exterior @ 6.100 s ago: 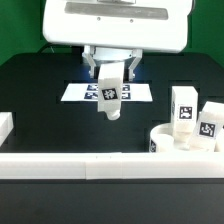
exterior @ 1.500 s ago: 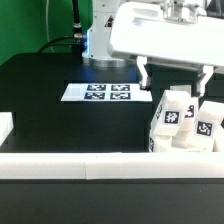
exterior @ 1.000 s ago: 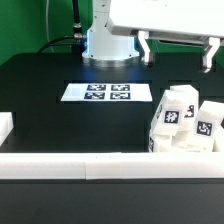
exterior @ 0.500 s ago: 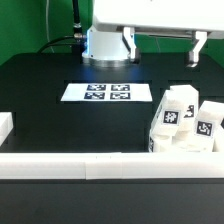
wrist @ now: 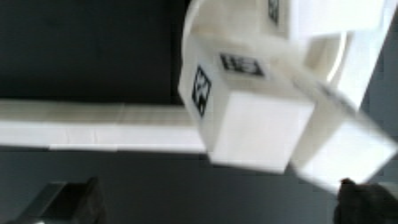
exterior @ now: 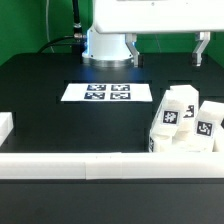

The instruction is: Assemble stool

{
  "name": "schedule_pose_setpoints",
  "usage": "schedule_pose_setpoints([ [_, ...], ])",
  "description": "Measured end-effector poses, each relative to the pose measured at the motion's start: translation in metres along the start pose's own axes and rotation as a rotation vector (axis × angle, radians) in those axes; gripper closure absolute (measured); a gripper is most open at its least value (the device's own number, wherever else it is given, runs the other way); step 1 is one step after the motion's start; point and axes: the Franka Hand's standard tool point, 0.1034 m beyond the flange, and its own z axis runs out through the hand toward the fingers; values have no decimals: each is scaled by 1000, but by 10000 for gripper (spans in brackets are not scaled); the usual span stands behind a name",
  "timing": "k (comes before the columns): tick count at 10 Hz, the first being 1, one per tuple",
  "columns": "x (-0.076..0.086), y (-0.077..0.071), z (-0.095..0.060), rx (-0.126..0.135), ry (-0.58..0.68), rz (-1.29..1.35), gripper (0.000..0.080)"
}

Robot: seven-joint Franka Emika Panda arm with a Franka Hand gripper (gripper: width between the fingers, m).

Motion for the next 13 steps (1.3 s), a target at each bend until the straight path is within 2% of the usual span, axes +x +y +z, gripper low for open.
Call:
schedule_pose_setpoints([
  [2, 9, -7, 5, 11, -57, -56, 151],
  [5, 9, -6, 7, 10, -72, -72, 151],
  [7, 11, -7, 12, -14, -60, -232, 151],
  [8, 13, -7, 13, -8, -65, -376, 151],
  [9, 17, -5, 15, -23, -71, -516, 151],
  [13, 18, 4, 16, -48, -97, -837, 151],
])
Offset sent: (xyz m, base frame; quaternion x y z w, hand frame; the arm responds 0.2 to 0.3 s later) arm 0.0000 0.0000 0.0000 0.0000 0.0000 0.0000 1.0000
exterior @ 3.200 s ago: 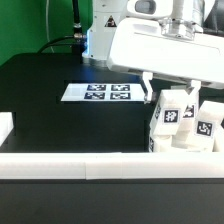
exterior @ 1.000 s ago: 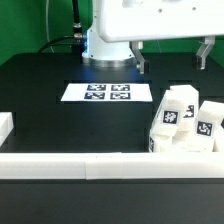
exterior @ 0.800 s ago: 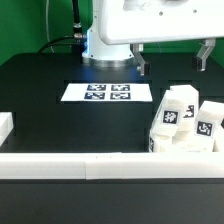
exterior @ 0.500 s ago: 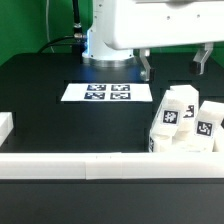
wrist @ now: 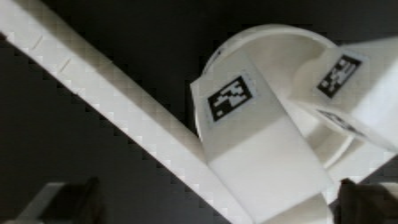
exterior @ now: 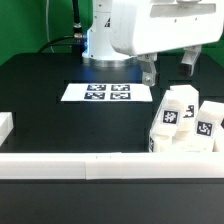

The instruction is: Assemble stool

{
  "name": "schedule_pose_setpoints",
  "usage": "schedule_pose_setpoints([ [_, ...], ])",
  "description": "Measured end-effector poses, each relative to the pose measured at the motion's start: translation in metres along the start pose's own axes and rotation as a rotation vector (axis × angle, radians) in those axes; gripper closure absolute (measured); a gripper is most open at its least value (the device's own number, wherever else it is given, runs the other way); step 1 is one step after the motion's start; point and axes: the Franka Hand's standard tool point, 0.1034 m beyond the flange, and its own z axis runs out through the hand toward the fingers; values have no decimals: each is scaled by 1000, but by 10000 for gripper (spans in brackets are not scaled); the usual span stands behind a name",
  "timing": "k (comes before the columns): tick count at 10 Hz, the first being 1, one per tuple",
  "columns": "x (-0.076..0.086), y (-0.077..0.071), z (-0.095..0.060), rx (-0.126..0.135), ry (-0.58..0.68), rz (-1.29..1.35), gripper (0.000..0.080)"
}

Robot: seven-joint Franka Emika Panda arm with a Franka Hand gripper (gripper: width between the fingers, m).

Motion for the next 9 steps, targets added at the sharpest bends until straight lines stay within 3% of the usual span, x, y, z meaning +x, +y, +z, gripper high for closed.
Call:
schedule_pose_setpoints([
  [5, -4, 0, 13, -18, -70, -426, 151],
  [9, -8, -3, 26, -9, -98, -473, 151],
])
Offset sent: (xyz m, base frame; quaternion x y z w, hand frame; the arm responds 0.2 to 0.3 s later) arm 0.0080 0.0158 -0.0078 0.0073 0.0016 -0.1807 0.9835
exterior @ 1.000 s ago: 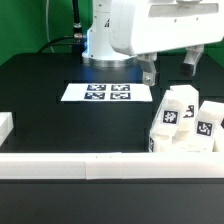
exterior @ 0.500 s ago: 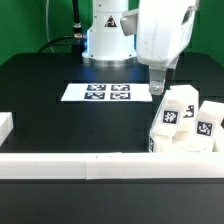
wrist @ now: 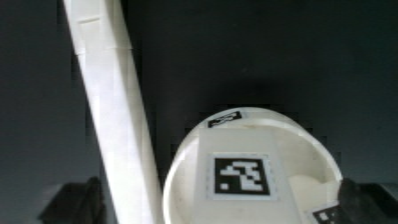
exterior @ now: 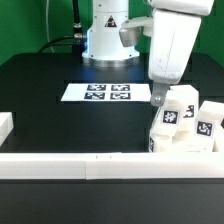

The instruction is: Assemble stool

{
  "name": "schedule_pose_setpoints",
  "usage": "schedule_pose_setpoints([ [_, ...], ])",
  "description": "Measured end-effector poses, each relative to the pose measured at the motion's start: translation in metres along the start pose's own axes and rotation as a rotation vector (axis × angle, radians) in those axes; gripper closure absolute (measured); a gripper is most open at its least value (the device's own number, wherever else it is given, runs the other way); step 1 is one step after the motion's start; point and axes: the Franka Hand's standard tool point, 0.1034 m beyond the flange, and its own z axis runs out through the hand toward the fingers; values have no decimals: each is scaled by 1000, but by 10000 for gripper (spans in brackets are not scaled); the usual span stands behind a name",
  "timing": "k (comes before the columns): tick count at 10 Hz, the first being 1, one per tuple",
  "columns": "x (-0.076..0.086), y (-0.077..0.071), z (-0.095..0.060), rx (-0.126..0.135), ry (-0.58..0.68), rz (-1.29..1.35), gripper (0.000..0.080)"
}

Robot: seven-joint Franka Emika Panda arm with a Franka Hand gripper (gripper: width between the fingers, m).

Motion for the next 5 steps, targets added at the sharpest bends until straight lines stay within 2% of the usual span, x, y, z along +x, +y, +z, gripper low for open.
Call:
schedule_pose_setpoints([
  [3, 10, 0, -1, 4, 4, 52, 151],
  [4, 15, 4, -3, 13, 0, 61, 151],
  [5, 17, 8, -4, 11, -2, 62, 151],
])
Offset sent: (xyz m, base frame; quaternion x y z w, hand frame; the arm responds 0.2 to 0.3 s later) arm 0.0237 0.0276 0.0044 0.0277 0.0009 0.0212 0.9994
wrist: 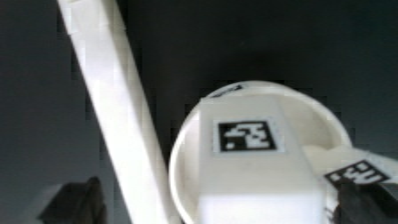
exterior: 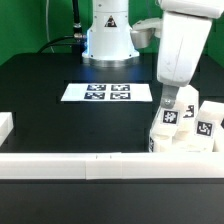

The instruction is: Assemble stool

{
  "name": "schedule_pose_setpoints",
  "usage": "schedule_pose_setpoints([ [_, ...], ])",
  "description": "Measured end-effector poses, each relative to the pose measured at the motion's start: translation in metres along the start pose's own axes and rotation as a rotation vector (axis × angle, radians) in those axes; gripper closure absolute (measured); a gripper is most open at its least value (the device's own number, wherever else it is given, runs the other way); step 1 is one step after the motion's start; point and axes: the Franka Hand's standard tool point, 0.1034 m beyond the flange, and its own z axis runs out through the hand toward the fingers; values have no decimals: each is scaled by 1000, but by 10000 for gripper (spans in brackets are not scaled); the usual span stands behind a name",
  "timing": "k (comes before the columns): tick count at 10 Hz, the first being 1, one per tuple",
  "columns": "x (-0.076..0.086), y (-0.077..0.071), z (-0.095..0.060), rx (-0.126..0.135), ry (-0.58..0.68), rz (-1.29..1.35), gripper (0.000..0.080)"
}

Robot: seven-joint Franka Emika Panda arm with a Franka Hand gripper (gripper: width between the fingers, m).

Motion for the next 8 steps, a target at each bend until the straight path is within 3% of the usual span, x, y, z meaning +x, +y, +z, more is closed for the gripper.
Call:
schedule_pose_setpoints([
  [4, -3, 1, 3, 2, -3, 13, 154],
  [6, -4, 1, 4, 3, -3, 18, 469],
  [8, -8, 3, 4, 3, -4, 24, 469],
])
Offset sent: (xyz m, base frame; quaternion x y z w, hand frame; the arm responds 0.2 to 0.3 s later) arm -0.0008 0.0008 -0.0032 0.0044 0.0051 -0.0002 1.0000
